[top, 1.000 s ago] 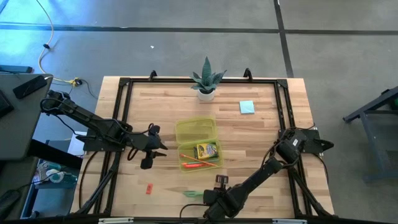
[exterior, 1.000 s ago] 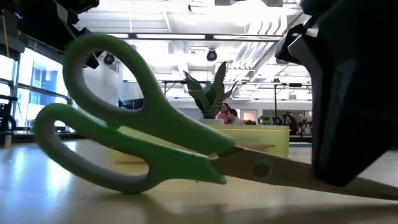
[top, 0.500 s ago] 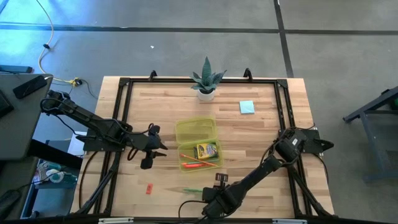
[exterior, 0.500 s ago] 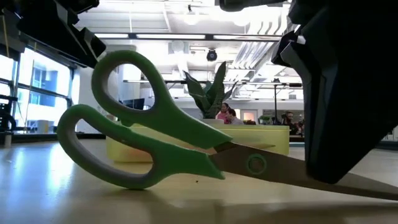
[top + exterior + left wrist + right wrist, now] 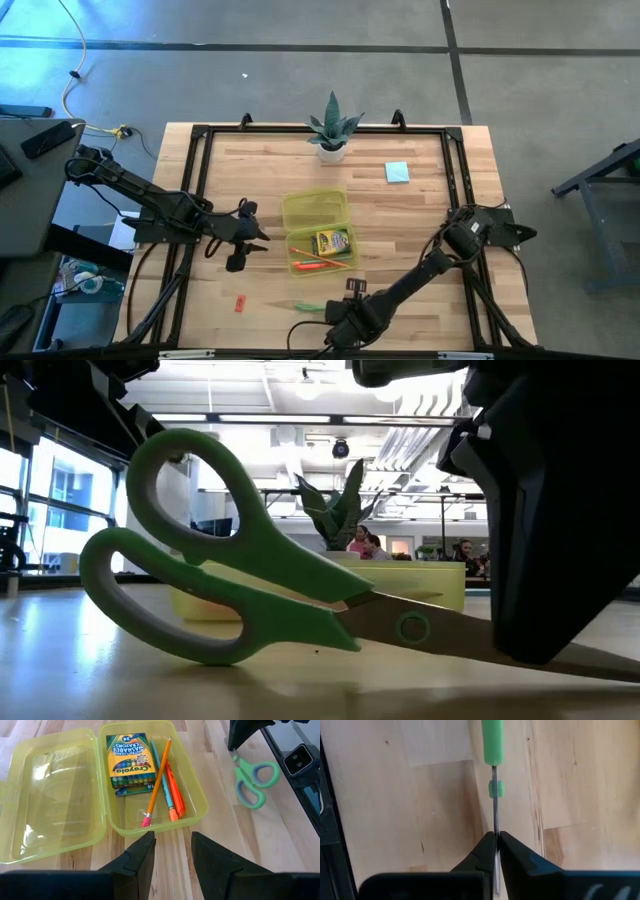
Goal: Pack school essentials
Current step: Put the green scissors into the yellow school supply box
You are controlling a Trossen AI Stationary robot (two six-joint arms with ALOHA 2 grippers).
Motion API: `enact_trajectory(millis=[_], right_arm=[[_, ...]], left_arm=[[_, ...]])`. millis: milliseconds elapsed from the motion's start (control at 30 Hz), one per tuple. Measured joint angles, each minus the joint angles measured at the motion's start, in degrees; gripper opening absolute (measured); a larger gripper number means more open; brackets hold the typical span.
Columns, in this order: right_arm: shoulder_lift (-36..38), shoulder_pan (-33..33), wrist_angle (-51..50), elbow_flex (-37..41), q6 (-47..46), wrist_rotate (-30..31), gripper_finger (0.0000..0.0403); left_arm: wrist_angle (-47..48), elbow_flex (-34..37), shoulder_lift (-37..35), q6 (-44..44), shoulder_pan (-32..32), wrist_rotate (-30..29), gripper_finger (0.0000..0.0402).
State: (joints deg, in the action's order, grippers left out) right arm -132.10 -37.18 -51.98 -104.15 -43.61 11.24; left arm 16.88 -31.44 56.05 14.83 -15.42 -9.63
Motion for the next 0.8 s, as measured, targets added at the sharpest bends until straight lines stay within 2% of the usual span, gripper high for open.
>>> enact_trajectory(millis=[300,533,800], right_arm=[[-0.3,0.9,0.1,0.2,-0.1,-1.3,0.0049],[-0.3,1.1,0.2,0.2,-0.2,-1.7,0.0006],[-0.3,1.0,0.1,0.2,0.6,-1.1,0.0003]], left_arm=[[0.0,0.0,0.0,0.0,0.0,0.0,0.012],[0.0,0.0,0.0,0.0,0.0,0.0,0.012],[0.0,0.0,0.0,0.0,0.0,0.0,0.012]])
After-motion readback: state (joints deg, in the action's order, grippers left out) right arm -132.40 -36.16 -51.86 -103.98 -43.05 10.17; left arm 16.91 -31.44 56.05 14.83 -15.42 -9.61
